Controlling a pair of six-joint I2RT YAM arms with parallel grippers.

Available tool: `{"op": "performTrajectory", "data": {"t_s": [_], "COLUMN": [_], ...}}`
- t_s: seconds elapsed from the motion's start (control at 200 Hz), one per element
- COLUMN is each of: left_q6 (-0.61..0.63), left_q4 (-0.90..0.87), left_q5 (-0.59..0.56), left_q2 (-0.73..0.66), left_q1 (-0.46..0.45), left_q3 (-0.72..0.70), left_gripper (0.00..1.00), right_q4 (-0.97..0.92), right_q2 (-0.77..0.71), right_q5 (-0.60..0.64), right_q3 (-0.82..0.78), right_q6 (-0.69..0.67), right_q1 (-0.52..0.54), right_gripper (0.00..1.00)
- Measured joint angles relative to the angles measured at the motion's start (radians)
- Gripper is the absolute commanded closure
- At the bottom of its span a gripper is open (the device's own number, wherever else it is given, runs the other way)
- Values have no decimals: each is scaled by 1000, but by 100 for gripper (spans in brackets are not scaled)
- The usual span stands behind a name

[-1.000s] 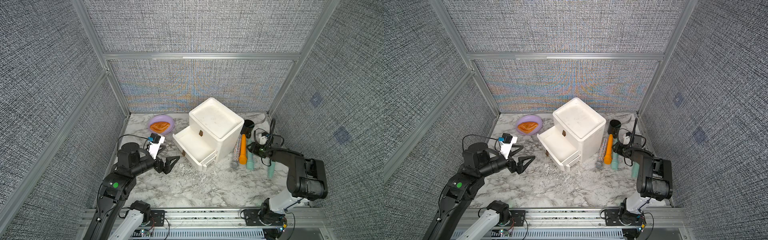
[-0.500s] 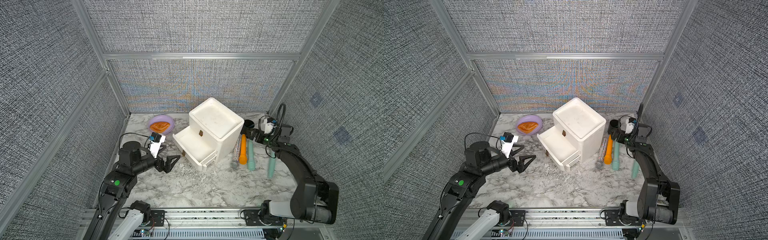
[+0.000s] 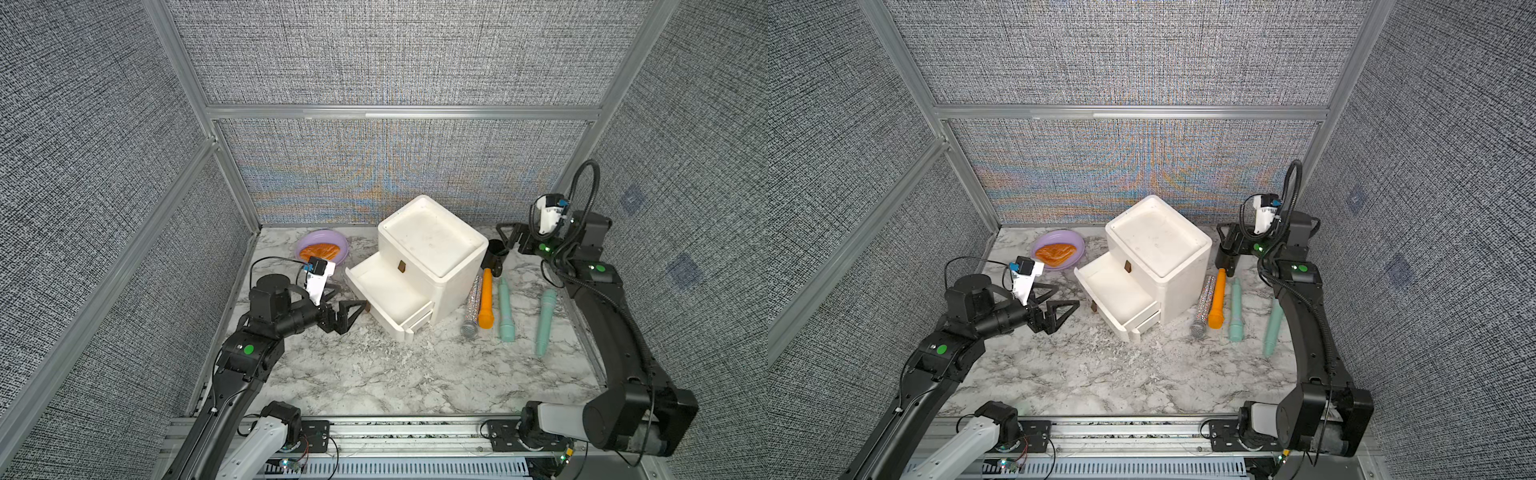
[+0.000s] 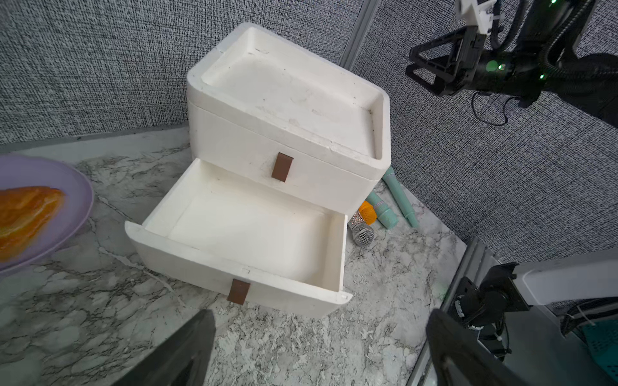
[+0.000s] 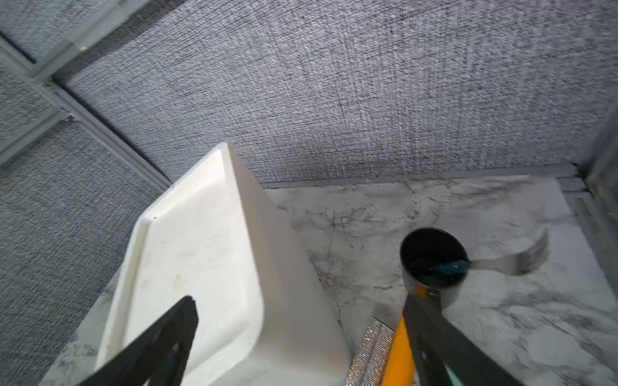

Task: Take the microphone out of the drawer
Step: Close the drawer of the storage box.

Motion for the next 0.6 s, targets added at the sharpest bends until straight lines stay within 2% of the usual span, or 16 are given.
{"op": "performTrajectory", "data": {"t_s": [0.315, 0.601], "left_q6": [-88, -179], "left_q4": [84, 164], "left_q5": [-136, -147], "left_q2": [71, 216], "left_q1": [-37, -51], "left_q3": [-101, -141], "left_gripper": [0, 0], "right_q4": [-15, -91], "right_q2": [176, 375], "right_q5": [-60, -52], "right_q3": [225, 364], "right_q6": [-18, -52], "right_q1": [102, 167], "right_gripper": [2, 2]}}
